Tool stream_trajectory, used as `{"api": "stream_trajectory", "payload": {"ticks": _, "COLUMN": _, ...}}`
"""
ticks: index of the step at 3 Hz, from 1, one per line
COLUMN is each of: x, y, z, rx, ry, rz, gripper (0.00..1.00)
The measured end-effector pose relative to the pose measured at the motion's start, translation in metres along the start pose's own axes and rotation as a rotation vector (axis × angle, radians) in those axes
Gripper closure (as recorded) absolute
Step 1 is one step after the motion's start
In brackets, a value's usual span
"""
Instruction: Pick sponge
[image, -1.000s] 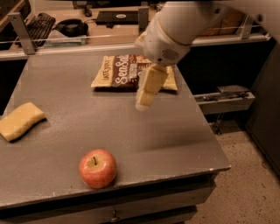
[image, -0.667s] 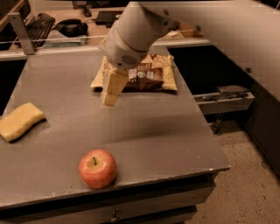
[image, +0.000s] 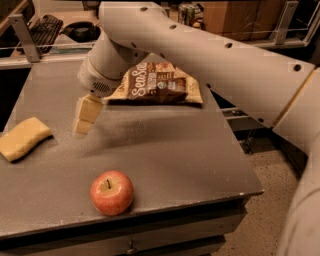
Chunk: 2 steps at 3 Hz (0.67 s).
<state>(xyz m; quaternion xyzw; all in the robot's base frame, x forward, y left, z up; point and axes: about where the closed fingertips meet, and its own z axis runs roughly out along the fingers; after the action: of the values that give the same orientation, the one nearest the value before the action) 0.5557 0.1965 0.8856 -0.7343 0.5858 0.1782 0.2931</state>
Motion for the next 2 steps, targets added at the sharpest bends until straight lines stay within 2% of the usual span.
{"api": "stream_trajectory", "payload": {"ticks": 2, "x": -0.029, "y": 0.012, "z": 0.055, "rx": -0.094, "ry": -0.092, "rz": 0.114, "gripper": 0.0}}
